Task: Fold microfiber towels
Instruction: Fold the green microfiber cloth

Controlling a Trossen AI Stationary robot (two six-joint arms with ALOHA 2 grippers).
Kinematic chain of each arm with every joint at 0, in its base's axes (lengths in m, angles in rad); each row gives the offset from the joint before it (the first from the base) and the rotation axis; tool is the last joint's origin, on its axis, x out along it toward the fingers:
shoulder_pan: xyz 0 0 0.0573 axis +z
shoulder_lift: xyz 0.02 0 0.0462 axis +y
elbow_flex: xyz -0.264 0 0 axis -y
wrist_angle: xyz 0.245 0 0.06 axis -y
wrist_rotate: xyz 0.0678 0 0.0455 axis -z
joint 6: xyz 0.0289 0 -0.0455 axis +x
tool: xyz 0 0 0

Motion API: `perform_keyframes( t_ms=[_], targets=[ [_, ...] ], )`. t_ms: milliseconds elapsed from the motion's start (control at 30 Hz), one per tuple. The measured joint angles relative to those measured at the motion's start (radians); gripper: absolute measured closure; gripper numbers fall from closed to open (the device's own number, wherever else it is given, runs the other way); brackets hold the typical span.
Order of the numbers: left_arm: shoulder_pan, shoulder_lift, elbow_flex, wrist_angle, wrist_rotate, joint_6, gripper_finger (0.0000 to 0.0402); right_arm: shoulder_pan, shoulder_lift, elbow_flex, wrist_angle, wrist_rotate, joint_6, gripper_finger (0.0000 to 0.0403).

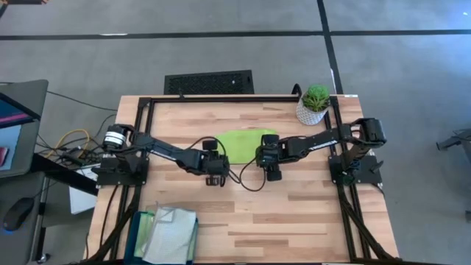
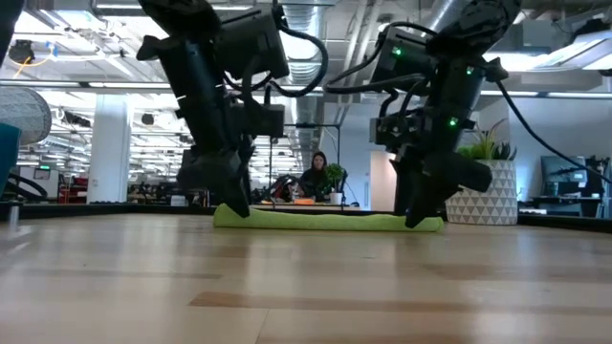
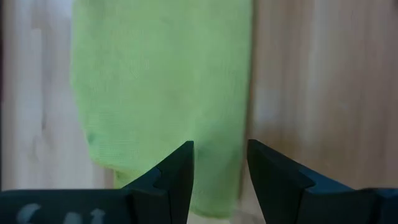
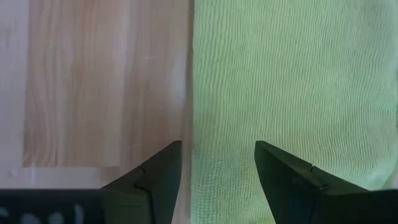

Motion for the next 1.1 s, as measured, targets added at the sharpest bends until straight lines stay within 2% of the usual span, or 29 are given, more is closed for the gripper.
perform_keyframes(
  t_ms=[167,500,633,867,1100],
  targets=[
    [0.003,0.015,0.000,0.004,0.002,-0.001,0.0260,-0.005,0.003,-0.002,-0.026,-0.029,0.025,0.0178],
    [-0.001,0.015,0.000,0.008,0.002,-0.031,0.0260,-0.019,0.054,-0.007,-0.017,-0.011,0.059,0.0189],
    [-0.016,0.011,0.001,0.008,0.002,-0.060,0.0260,-0.020,0.044,-0.011,-0.012,-0.009,0.081,0.0239],
    [-0.052,0.010,0.002,0.004,0.002,-0.150,0.0260,-0.019,0.049,-0.014,0.007,0.092,0.038,0.0385],
    [-0.117,0.010,0.002,-0.002,0.002,-0.314,0.0260,-0.026,0.051,0.054,-0.031,0.142,-0.065,0.0394]
  ],
)
